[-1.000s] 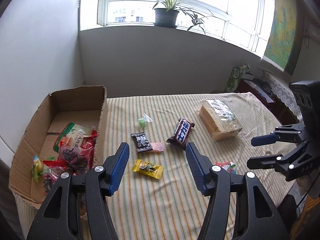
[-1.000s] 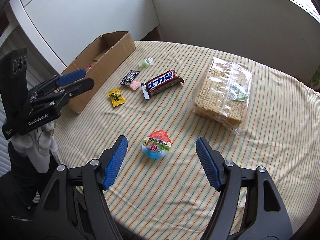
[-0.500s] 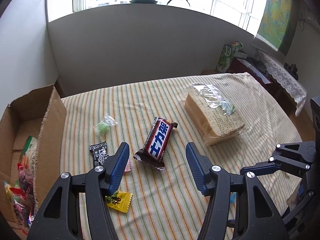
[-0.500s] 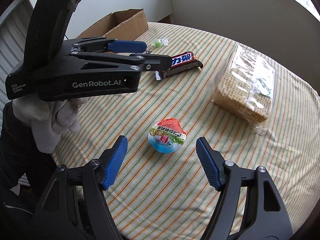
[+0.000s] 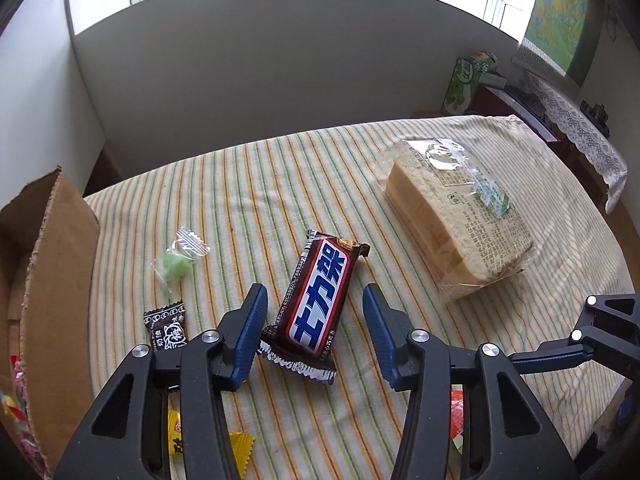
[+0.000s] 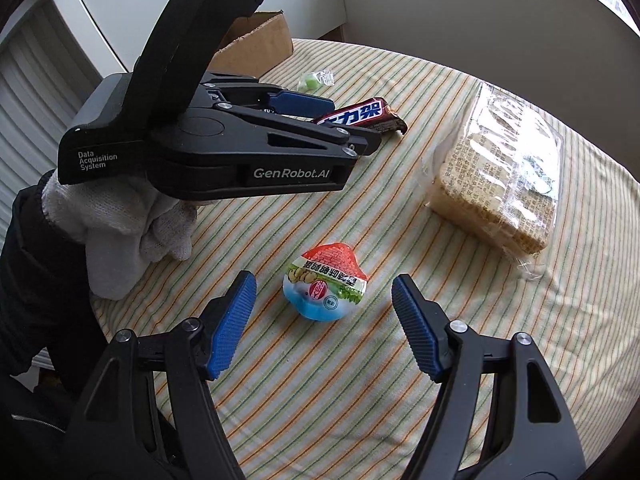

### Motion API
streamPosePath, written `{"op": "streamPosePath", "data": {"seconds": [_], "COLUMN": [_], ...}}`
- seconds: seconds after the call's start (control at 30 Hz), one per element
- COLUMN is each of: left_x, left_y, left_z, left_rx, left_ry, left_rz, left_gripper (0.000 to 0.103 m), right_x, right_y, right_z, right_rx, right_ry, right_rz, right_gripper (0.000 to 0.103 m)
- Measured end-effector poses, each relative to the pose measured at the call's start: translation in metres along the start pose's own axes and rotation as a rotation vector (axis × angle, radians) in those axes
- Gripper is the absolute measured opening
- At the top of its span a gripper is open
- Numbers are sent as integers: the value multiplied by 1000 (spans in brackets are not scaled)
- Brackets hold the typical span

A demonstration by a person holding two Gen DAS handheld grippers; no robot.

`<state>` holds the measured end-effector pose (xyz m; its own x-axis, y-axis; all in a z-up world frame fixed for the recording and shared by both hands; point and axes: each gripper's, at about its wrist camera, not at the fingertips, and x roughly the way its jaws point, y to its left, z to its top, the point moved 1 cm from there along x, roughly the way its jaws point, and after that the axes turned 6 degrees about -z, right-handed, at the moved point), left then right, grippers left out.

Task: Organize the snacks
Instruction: 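Grasp the chocolate bar with the left tool while the right tool grasps the round cup snack, then carry the chocolate bar and cup snack into the box and open both tools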

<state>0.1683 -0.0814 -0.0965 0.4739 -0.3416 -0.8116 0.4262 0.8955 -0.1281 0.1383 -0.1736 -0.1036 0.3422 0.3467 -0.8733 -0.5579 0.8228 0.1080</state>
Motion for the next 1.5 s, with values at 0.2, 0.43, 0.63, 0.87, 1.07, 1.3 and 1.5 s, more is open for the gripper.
{"op": "streamPosePath", "data": {"seconds": [0.2,0.43,0.63,0.87,1.07,1.3,1.5], "left_x": [1,1,-9,-32,-67,-112,-147], "left_y": [2,1,6,10,12,26,58], "left_z": [0,-1,-6,-6,-4,-10,-27], "left_rx": [-7,-14,-29,-49,-52,-84,-141], "left_ry": [2,-3,-18,-69,-148,-252,-320], "left_rz": [1,5,6,1,1,12,71], "left_gripper": [29,27,27,27,27,27,27], "right_x": [9,14,12,-3,-24,-49,-54], "right_y": [3,11,12,16,22,45,75], "right_z": [2,2,2,3,10,24,44], "right_rx": [-16,-50,-36,-18,-21,-51,-93], "right_ry": [17,34,31,5,-35,-87,-125], "right_rz": [-20,-56,-57,-56,-59,-48,-26], "right_gripper": [64,44,43,43,43,43,43]}}
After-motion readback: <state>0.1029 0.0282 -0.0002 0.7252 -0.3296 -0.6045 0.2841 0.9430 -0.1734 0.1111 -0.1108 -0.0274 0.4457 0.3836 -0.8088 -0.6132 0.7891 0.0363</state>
